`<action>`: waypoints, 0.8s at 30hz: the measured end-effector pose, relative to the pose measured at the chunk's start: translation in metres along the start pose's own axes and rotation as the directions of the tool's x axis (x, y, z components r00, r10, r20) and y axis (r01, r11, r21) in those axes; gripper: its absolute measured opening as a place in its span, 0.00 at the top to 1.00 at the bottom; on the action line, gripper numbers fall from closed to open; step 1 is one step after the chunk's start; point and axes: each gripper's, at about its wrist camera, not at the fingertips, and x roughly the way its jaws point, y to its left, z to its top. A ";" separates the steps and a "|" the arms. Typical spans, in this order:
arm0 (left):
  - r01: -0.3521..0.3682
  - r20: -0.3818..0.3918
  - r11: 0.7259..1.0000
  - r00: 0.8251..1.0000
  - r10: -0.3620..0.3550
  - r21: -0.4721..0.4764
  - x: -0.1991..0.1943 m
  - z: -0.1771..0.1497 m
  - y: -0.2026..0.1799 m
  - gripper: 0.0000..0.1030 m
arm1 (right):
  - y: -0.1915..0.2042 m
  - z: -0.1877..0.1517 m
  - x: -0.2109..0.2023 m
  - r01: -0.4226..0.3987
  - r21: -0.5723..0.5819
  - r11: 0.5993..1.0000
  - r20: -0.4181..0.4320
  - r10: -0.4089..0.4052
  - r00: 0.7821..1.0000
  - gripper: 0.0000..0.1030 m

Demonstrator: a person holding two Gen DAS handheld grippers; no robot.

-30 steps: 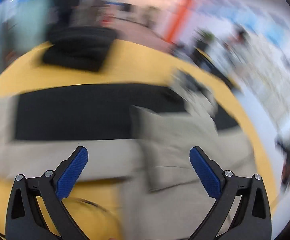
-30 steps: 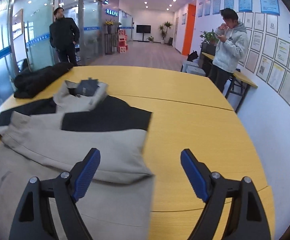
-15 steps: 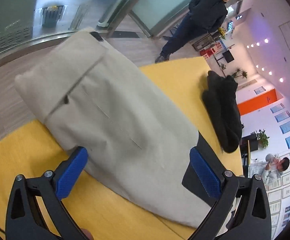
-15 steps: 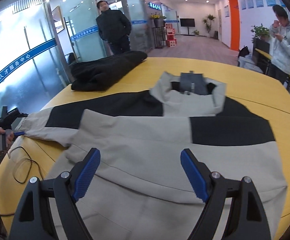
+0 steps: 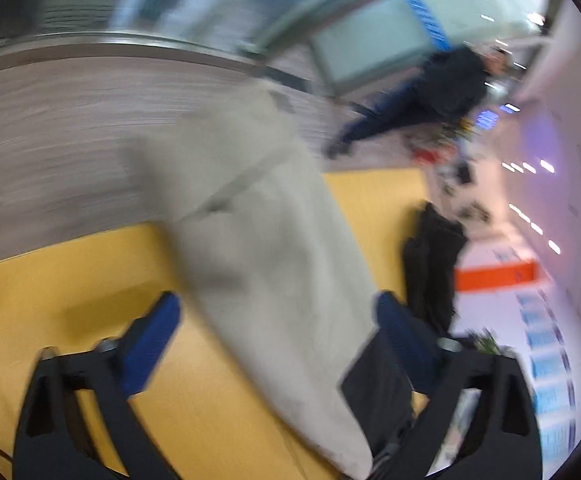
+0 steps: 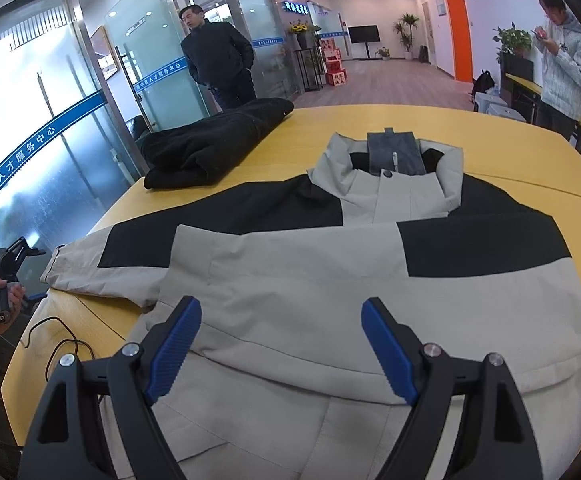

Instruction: Fold clothes

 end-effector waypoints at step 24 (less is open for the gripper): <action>0.224 0.104 0.954 0.963 -0.248 0.197 -0.040 -0.010 -0.059 0.92 | -0.030 -0.019 -0.040 0.005 0.081 0.997 0.058 -0.010 0.998 0.16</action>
